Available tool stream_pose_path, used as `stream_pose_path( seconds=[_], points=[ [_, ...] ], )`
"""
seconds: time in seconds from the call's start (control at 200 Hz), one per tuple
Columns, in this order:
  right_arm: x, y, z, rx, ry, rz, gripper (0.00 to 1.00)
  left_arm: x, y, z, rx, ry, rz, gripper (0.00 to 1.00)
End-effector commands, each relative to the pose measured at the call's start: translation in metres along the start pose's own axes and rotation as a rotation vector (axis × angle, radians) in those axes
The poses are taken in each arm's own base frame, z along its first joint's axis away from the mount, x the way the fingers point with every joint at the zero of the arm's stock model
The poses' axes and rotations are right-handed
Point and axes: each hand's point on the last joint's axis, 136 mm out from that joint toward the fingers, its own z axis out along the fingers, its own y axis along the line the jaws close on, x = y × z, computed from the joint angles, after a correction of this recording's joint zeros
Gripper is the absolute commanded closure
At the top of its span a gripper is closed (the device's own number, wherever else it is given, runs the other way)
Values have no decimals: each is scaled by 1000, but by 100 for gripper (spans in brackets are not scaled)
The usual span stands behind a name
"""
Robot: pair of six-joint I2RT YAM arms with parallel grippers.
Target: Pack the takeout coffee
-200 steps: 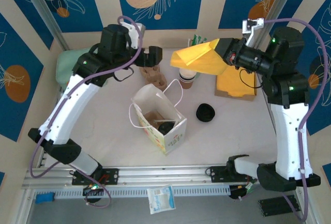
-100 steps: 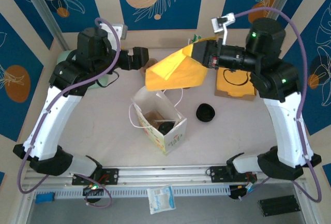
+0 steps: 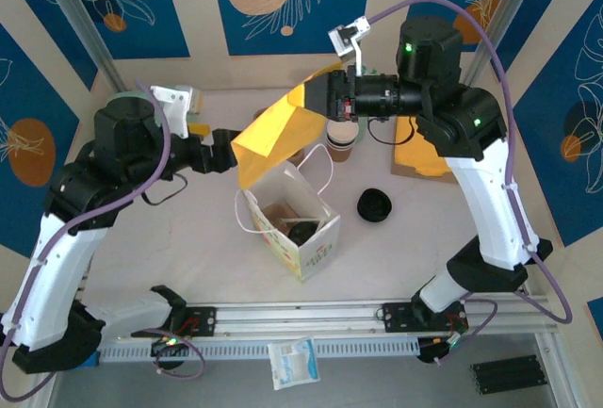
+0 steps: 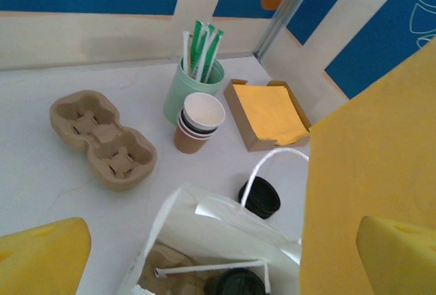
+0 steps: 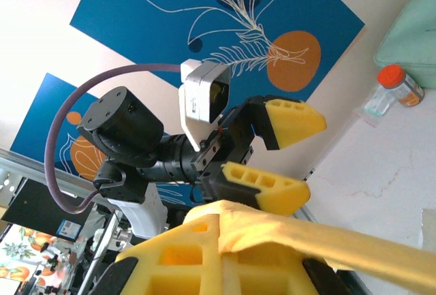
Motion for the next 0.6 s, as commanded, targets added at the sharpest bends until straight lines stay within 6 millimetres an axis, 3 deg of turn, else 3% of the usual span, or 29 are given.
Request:
stream_pose_path(
  seconds=[0.0, 0.595],
  points=[
    [5, -3, 9, 5, 39, 2, 100, 10, -8, -1, 60, 28, -44, 1],
    [26, -39, 50, 5, 183, 82, 100, 35, -14, 3, 132, 76, -96, 1]
  ],
)
